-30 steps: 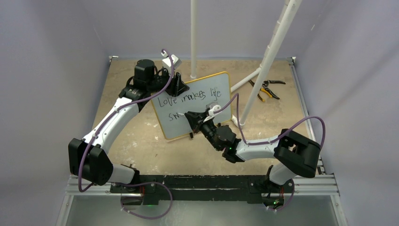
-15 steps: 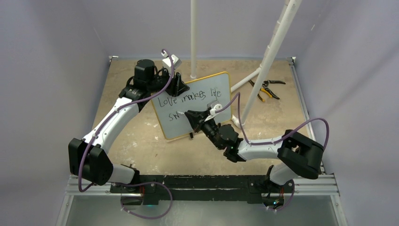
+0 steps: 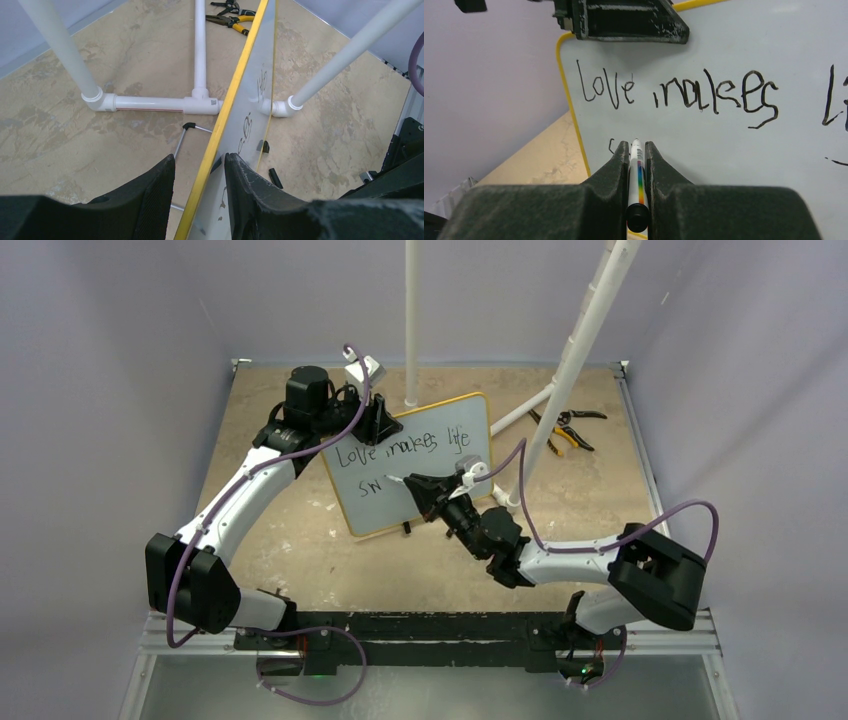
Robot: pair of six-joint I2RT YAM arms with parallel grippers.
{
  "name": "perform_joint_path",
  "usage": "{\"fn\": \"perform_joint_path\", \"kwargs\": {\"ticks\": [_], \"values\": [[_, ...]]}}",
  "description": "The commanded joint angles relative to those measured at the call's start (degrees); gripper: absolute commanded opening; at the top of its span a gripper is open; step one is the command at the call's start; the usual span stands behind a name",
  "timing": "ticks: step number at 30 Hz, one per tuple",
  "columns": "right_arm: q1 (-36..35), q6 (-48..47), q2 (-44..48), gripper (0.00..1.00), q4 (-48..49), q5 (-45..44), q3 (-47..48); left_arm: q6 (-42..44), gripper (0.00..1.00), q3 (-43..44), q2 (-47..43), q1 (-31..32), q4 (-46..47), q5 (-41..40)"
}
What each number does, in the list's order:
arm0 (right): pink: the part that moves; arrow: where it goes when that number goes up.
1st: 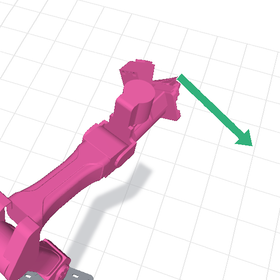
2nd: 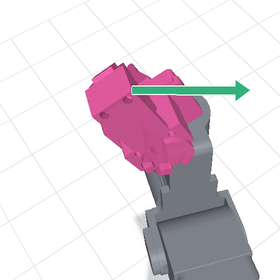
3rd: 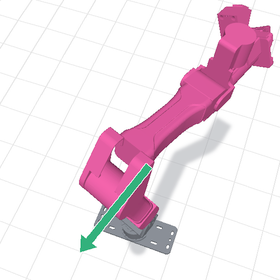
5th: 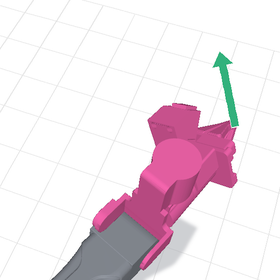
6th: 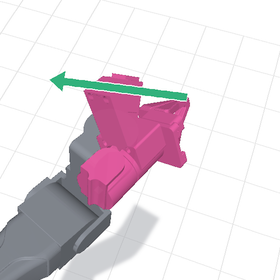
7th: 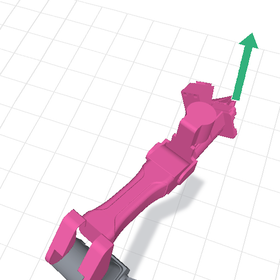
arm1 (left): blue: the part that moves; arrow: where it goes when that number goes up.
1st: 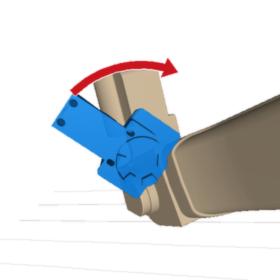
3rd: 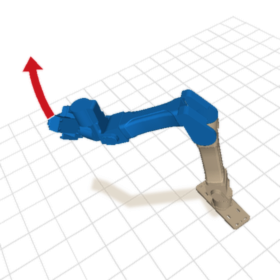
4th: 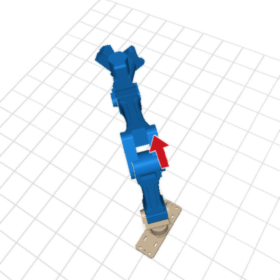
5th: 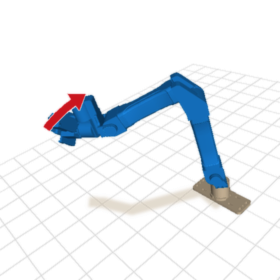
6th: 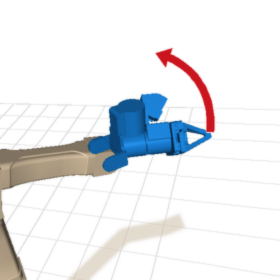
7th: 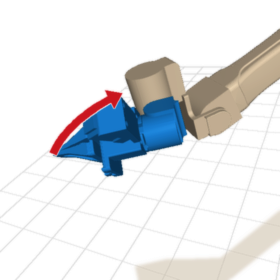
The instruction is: Write a sentence on the whiteboard
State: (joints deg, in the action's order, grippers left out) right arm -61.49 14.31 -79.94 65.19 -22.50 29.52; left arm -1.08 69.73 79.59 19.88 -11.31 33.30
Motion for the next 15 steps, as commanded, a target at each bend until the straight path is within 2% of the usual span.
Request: {"fn": "perform_joint_path", "kwargs": {"ticks": [1,15], "values": [[0.5,0.0,-1.4,0.00,2.2,1.3,0.5,-1.2,0.07,-0.8,0.7,-0.2,-0.1,1.7],[1.4,0.4,-4.8,0.00,2.5,1.8,1.0,-1.2,0.08,-0.7,1.0,-0.2,-0.1,1.7]]}}
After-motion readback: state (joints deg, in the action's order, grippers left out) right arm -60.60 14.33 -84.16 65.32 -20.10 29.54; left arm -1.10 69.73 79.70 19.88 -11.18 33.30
